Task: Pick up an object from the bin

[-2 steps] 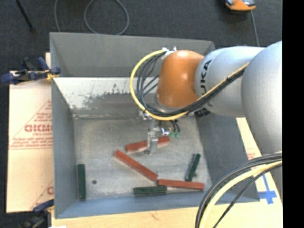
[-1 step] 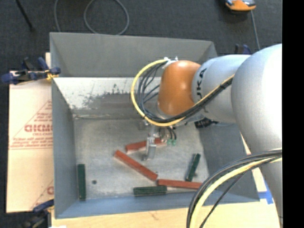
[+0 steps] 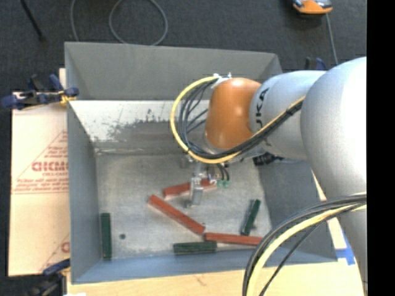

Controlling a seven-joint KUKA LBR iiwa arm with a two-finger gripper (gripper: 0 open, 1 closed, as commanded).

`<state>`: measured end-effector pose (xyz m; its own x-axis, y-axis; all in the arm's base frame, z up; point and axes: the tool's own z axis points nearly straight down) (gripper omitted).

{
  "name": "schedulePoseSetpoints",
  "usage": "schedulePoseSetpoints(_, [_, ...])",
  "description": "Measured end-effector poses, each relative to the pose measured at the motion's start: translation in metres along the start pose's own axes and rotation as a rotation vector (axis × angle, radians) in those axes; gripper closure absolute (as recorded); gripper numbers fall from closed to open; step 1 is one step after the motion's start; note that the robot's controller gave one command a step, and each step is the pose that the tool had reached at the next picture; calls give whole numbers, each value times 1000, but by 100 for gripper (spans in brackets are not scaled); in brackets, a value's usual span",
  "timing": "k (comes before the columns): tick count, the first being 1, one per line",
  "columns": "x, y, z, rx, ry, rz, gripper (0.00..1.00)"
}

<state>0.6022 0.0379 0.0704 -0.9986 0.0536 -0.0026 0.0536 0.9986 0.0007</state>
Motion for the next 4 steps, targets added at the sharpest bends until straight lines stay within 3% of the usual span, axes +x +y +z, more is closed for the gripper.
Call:
schedulePoseSetpoints(1, [-1, 0, -1, -1, -2, 1, 100])
schedulePoseSetpoints(2, [-2, 0, -26, -1, -4, 1, 100])
schedulePoseSetpoints(3, [-5, 0, -93, -1, -9, 1, 100])
schedulePoseSetpoints(4, [-7, 0, -108, -1, -4, 2, 100])
